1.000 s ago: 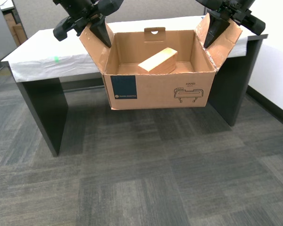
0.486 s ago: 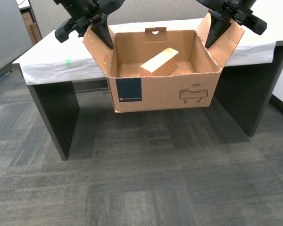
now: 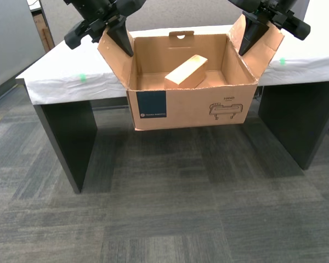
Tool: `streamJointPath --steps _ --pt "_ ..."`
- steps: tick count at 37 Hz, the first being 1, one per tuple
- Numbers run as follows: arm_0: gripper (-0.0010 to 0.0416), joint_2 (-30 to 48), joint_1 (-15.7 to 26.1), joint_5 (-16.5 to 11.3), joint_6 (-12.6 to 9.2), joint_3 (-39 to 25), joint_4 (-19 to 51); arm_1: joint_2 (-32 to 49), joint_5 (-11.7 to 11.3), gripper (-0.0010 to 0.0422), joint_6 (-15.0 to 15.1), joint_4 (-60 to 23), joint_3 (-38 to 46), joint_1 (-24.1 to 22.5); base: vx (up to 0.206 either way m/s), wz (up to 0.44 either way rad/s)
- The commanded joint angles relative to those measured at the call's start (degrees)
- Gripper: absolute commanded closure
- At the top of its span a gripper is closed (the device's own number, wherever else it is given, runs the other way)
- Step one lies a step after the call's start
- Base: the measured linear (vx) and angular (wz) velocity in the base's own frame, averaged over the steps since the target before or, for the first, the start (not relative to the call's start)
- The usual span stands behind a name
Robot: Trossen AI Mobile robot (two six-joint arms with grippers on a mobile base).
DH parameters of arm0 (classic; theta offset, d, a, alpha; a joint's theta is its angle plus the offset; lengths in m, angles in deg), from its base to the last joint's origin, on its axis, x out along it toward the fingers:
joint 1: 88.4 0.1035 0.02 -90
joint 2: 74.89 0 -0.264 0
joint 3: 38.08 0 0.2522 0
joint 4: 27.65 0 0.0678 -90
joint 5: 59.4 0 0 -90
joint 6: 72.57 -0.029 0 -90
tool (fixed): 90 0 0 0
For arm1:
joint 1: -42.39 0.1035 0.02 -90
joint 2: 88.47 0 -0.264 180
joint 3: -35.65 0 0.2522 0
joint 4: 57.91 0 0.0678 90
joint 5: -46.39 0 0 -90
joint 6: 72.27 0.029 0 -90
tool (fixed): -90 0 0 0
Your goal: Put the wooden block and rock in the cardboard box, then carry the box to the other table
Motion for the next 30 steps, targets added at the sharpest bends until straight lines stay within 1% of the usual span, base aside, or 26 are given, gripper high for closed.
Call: streamJointPath --steps 1,7,21,25,30 --pt "0.0406 -0.04 0.04 -0.81 0.24 -0.07 -0.28 -0.11 0.85 0.0413 0.20 0.13 0.07 -0.11 0.156 -0.007" --pt "0.0406 -0.04 0.04 -0.83 0.22 -0.07 -0.35 -0.11 0.85 0.0413 -0.85 -0.22 0.07 -0.13 0.156 -0.017" --pt "0.0406 -0.04 0.02 -0.83 0.26 -0.07 0.68 -0.11 0.90 0.0413 -0.50 -0.04 0.07 -0.15 0.149 -0.030" --pt "0.0406 -0.04 0.04 -0.83 0.28 -0.07 0.66 -0.11 2.36 0.0413 -0.17 -0.07 0.07 -0.17 0.145 -0.075" --pt "0.0406 -0.04 0.04 -0.85 0.28 -0.07 0.66 -0.11 2.40 0.0413 -0.20 -0.02 0.09 -0.15 0.141 -0.090"
